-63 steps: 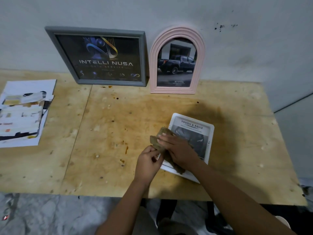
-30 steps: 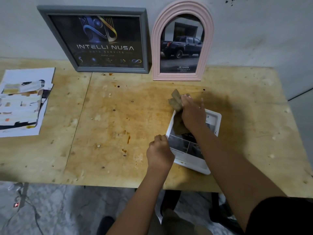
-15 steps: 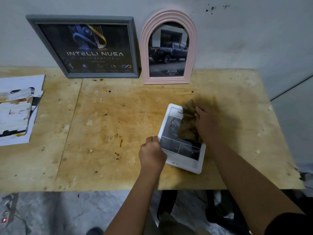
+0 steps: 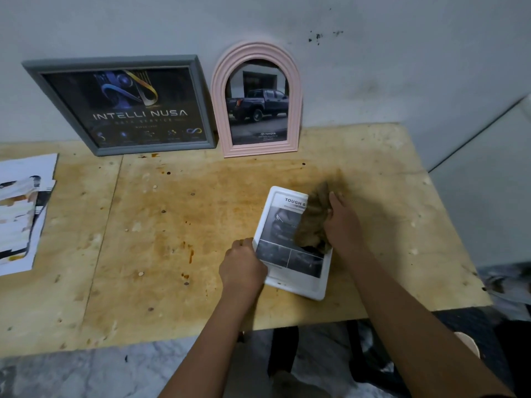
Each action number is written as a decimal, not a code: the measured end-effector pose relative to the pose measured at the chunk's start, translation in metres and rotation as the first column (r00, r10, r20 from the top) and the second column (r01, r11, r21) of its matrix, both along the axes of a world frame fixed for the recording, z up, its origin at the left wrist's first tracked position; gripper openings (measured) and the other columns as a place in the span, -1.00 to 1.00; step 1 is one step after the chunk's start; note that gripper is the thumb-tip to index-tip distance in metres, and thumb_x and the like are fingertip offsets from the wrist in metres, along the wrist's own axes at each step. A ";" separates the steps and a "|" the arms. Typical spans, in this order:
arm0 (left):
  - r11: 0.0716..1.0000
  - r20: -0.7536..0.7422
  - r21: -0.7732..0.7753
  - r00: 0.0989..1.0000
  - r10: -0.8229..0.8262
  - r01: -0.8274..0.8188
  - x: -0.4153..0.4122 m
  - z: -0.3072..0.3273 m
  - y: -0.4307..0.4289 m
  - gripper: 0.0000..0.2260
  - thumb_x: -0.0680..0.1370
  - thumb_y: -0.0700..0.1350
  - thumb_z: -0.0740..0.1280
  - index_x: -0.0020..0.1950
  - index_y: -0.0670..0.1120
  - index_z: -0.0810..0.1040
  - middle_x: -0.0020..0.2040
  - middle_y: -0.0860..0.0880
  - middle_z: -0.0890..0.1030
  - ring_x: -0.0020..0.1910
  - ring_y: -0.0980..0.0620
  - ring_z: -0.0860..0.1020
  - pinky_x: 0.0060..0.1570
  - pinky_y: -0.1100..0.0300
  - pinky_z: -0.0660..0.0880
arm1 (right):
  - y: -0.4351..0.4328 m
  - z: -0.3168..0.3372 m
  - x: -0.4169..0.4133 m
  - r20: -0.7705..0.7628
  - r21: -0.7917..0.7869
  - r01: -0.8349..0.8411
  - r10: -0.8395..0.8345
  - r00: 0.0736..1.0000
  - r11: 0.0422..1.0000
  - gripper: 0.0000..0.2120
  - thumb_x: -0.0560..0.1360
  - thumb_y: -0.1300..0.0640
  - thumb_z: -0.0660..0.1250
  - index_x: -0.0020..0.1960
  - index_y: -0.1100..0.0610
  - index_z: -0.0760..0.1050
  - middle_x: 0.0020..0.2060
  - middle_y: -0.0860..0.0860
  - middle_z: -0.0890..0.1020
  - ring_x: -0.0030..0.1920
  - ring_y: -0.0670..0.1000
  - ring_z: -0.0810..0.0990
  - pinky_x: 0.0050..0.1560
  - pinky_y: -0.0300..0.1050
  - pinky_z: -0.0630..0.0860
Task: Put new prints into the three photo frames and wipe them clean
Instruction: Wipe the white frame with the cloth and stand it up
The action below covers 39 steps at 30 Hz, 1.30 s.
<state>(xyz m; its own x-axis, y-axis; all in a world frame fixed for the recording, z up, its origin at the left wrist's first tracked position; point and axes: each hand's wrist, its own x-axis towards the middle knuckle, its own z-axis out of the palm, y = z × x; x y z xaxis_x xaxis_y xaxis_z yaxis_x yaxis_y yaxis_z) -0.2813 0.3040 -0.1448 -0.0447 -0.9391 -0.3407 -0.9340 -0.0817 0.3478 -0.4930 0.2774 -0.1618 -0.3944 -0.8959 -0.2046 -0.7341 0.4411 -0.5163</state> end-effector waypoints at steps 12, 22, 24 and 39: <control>0.939 -0.205 -0.178 0.922 -0.327 0.294 -0.008 -0.042 -0.054 -0.54 0.63 -0.16 0.07 0.51 -0.18 0.07 0.50 -0.11 0.19 0.50 -0.07 0.11 0.47 0.09 0.01 | -0.010 -0.015 0.003 0.023 -0.117 0.097 -0.095 0.995 0.988 -0.61 0.55 0.29 0.20 0.38 0.22 0.36 0.31 0.16 0.45 0.29 0.14 0.41 0.33 -0.02 0.33; 0.925 -0.245 -0.237 0.904 -0.352 0.296 -0.002 -0.055 -0.049 -0.47 0.57 -0.11 -0.01 0.53 -0.11 -0.03 0.54 -0.02 0.01 0.51 0.09 -0.07 0.45 0.21 -0.19 | -0.043 -0.011 0.059 -0.024 -0.228 -0.173 0.172 0.985 0.958 -0.62 0.56 0.29 0.18 0.37 0.16 0.39 0.35 0.13 0.43 0.27 0.14 0.48 0.30 0.00 0.42; 0.923 -0.229 -0.209 0.902 -0.366 0.322 -0.004 -0.057 -0.048 -0.42 0.49 -0.12 -0.06 0.53 -0.15 -0.04 0.53 -0.02 -0.01 0.51 0.08 -0.06 0.45 0.20 -0.21 | -0.049 -0.019 0.069 -0.064 -0.169 -0.228 0.220 0.973 0.959 -0.59 0.53 0.30 0.15 0.37 0.16 0.39 0.36 0.11 0.42 0.35 0.14 0.40 0.37 0.07 0.34; 0.901 -0.113 -0.239 0.911 -0.397 0.363 -0.005 -0.059 -0.049 -0.49 0.52 -0.16 -0.05 0.44 -0.32 0.20 0.43 -0.23 0.31 0.45 -0.07 0.14 0.38 -0.12 0.03 | -0.017 -0.011 0.025 -0.302 0.042 0.002 0.011 0.953 0.999 -0.46 0.56 0.37 0.02 0.52 0.19 0.06 0.51 0.10 0.11 0.50 0.04 0.08 0.46 -0.14 -0.04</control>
